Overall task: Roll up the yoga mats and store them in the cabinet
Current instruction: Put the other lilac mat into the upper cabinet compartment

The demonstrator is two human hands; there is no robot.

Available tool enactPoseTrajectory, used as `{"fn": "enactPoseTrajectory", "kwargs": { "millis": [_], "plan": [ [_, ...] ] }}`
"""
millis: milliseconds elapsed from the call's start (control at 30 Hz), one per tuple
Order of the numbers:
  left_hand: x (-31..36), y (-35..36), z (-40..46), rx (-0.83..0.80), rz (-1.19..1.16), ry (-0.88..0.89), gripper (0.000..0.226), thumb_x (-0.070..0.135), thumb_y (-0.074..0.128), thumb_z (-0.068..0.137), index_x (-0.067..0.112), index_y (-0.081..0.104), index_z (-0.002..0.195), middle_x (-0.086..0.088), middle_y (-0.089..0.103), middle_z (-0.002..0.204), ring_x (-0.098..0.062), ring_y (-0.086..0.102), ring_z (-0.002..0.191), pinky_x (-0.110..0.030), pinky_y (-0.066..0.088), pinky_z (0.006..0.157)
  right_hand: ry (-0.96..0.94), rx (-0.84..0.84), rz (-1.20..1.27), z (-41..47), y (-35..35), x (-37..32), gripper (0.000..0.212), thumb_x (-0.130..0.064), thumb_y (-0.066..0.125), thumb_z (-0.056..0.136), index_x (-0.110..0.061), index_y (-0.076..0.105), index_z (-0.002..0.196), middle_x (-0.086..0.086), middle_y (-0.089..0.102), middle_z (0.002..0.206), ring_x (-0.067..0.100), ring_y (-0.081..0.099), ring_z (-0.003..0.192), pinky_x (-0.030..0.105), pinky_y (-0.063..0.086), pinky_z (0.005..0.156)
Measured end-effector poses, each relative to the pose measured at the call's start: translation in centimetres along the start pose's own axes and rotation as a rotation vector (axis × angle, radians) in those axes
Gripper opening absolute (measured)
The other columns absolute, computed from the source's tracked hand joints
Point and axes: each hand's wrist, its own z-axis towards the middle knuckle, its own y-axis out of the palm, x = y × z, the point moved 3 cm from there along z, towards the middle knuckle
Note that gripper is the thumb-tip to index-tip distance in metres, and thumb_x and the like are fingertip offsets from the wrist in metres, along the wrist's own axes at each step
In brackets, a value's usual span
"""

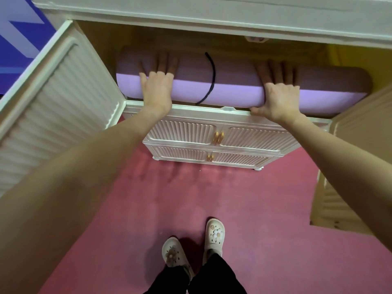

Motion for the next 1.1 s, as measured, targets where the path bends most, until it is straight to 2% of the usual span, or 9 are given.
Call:
{"fn": "enactPoseTrajectory", "kwargs": {
  "millis": [100, 233, 433, 567, 767, 833, 900, 933, 1100],
  "plan": [
    [-0.2, -0.5, 0.6, -0.024, -0.022, 0.044, 0.096, -0.004, 0.067, 0.073, 0.023, 0.019, 0.152, -0.015, 0.037, 0.149, -0.039, 0.047, 0.123, -0.053, 0.014, 0.114, -0.008, 0.009, 0.031, 0.8, -0.4, -0.1, 0.115, -0.042, 0.082, 0.056, -0.029, 0.020, 0.152, 0.015, 0.029, 0.151, 0.047, 0.023, 0.138, 0.057, 0.014, 0.114],
    [-0.1, -1.0, 1.7, -0.017, -0.104, 0.064, 0.105, -0.006, 0.063, 0.069, 0.026, 0.010, 0.153, -0.007, 0.011, 0.159, -0.033, 0.018, 0.144, -0.060, 0.006, 0.113, -0.028, 0.075, -0.019, 1.7, -1.0, -0.2, 0.105, -0.043, 0.068, 0.049, -0.024, 0.029, 0.145, 0.017, 0.040, 0.136, 0.043, 0.038, 0.122, 0.056, 0.022, 0.110],
    [-0.6, 0.2, 2.0, 0.056, -0.066, 0.054, 0.104, -0.004, 0.064, 0.069, 0.023, 0.010, 0.153, -0.008, 0.011, 0.159, -0.033, 0.013, 0.145, -0.062, 0.005, 0.113, -0.042, 0.118, -0.025, 2.9, -0.7, -0.3, 0.104, -0.033, 0.079, 0.054, -0.022, 0.030, 0.146, 0.018, 0.039, 0.137, 0.043, 0.037, 0.123, 0.055, 0.021, 0.109],
    [-0.8, 1.2, 3.2, 0.112, -0.025, 0.100, 0.105, -0.008, 0.063, 0.066, 0.019, 0.011, 0.153, -0.014, 0.015, 0.158, -0.034, 0.014, 0.145, -0.064, 0.007, 0.113, -0.013, 0.079, 0.025, 3.5, 0.7, -0.4, 0.108, -0.032, 0.080, 0.062, -0.024, 0.022, 0.153, 0.018, 0.026, 0.153, 0.049, 0.019, 0.139, 0.058, 0.006, 0.115],
    [-0.9, 1.5, 3.1, 0.069, 0.012, 0.096, 0.106, -0.003, 0.067, 0.075, 0.022, 0.002, 0.154, -0.013, 0.008, 0.160, -0.034, 0.010, 0.146, -0.058, 0.008, 0.114, -0.018, -0.014, 0.051, 2.9, 1.0, -0.4, 0.115, -0.038, 0.079, 0.069, -0.024, 0.005, 0.156, 0.018, 0.005, 0.161, 0.049, -0.001, 0.145, 0.060, -0.004, 0.114],
    [-1.2, 0.6, 2.3, -0.012, -0.009, 0.062, 0.097, 0.000, 0.064, 0.077, 0.021, 0.010, 0.154, -0.016, 0.023, 0.155, -0.037, 0.025, 0.141, -0.054, 0.014, 0.114, 0.018, -0.050, 0.037, 1.9, 0.4, -0.7, 0.105, -0.040, 0.075, 0.074, -0.020, 0.012, 0.156, 0.018, 0.013, 0.160, 0.042, 0.011, 0.146, 0.059, 0.006, 0.114],
    [-1.5, -0.7, 0.8, -0.057, -0.040, 0.013, 0.068, 0.006, 0.061, 0.082, 0.012, 0.035, 0.145, -0.022, 0.049, 0.135, -0.040, 0.044, 0.124, -0.051, 0.023, 0.112, 0.077, -0.091, 0.011, 0.4, -0.4, -1.6, 0.084, -0.040, 0.068, 0.081, -0.011, 0.029, 0.149, 0.023, 0.035, 0.149, 0.040, 0.033, 0.136, 0.056, 0.019, 0.111],
    [-1.7, -1.3, -0.1, -0.047, -0.065, -0.005, 0.059, 0.008, 0.060, 0.083, 0.008, 0.041, 0.139, -0.022, 0.052, 0.129, -0.041, 0.044, 0.123, -0.051, 0.023, 0.112, 0.096, -0.087, 0.013, -0.6, -0.7, -2.2, 0.077, -0.039, 0.066, 0.082, -0.008, 0.033, 0.145, 0.023, 0.041, 0.142, 0.040, 0.037, 0.131, 0.056, 0.019, 0.111],
    [-1.9, -2.7, -7.1, -0.068, -0.286, 0.004, 0.081, 0.006, 0.058, 0.081, 0.013, 0.018, 0.152, -0.014, 0.019, 0.158, -0.035, 0.013, 0.146, -0.048, 0.016, 0.117, 0.087, -0.098, 0.157, -7.3, -2.1, -5.3, 0.095, -0.031, 0.067, 0.083, -0.008, 0.008, 0.154, 0.021, 0.010, 0.159, 0.036, 0.006, 0.148, 0.056, 0.005, 0.116]
  ]
}}
